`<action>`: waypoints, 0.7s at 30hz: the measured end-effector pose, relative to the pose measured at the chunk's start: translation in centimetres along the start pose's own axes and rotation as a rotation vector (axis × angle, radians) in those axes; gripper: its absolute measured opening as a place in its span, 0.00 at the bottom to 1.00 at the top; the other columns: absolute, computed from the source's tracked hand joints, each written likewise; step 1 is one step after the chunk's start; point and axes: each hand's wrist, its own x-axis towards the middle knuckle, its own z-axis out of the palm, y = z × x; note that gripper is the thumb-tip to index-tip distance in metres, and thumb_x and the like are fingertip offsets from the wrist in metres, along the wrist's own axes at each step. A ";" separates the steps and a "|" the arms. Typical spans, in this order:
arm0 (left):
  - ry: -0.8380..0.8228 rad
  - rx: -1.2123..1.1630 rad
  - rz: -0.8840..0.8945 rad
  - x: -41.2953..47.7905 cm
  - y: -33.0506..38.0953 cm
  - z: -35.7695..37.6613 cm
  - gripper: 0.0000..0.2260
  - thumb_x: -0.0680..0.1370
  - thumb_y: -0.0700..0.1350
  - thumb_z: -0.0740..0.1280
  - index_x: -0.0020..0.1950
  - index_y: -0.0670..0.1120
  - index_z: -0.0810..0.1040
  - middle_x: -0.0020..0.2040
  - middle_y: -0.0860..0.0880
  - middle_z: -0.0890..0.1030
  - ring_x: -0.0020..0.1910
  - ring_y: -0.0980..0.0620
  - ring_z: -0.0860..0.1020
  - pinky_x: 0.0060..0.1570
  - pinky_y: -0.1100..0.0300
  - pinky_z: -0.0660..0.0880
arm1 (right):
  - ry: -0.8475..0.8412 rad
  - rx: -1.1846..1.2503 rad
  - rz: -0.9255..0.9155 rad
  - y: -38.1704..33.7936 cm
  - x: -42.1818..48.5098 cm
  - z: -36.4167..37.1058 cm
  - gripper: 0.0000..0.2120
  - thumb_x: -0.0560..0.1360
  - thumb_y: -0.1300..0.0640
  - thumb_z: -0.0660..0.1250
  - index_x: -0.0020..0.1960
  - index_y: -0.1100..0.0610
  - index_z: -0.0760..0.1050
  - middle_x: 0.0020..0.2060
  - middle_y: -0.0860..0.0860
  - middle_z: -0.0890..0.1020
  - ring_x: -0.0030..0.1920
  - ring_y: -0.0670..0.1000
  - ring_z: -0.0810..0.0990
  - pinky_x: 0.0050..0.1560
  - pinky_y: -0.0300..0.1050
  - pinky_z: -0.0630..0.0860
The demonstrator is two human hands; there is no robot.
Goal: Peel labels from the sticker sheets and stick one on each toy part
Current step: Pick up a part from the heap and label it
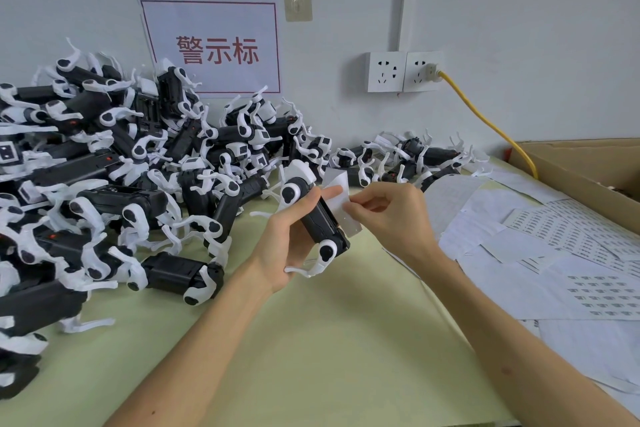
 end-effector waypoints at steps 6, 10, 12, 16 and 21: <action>0.030 0.073 0.029 0.2 -0.3 0.2 0.23 0.75 0.58 0.67 0.65 0.46 0.83 0.57 0.42 0.83 0.51 0.47 0.80 0.50 0.56 0.76 | 0.026 -0.030 0.016 -0.2 0.0 0.0 0.08 0.72 0.62 0.72 0.34 0.54 0.83 0.30 0.47 0.84 0.35 0.53 0.84 0.40 0.49 0.80; 0.028 0.063 0.035 0.2 -0.3 0.1 0.24 0.76 0.58 0.67 0.66 0.45 0.82 0.55 0.44 0.86 0.50 0.49 0.83 0.50 0.58 0.79 | -0.019 0.054 0.047 -0.3 0.2 -0.2 0.08 0.73 0.65 0.70 0.37 0.57 0.84 0.32 0.48 0.85 0.37 0.51 0.86 0.45 0.51 0.84; 0.045 0.064 0.047 0.2 -0.2 0.0 0.25 0.76 0.58 0.66 0.67 0.45 0.81 0.60 0.42 0.85 0.57 0.47 0.83 0.57 0.54 0.77 | -0.068 0.158 0.073 -0.3 0.3 -0.4 0.07 0.75 0.66 0.70 0.40 0.59 0.85 0.34 0.51 0.86 0.38 0.51 0.86 0.46 0.50 0.85; 0.061 0.038 0.064 0.3 0.0 0.1 0.24 0.76 0.59 0.66 0.65 0.45 0.82 0.60 0.41 0.84 0.56 0.46 0.83 0.53 0.54 0.78 | -0.091 0.266 0.151 -0.2 0.5 -0.5 0.06 0.78 0.65 0.69 0.44 0.61 0.85 0.37 0.54 0.87 0.38 0.48 0.85 0.46 0.44 0.84; 0.069 -0.038 0.017 0.4 0.1 0.0 0.25 0.75 0.60 0.68 0.65 0.46 0.83 0.58 0.41 0.83 0.48 0.44 0.81 0.36 0.58 0.78 | 0.043 0.345 0.218 0.1 1.0 -1.1 0.07 0.79 0.66 0.68 0.45 0.60 0.83 0.32 0.50 0.85 0.34 0.47 0.83 0.40 0.39 0.81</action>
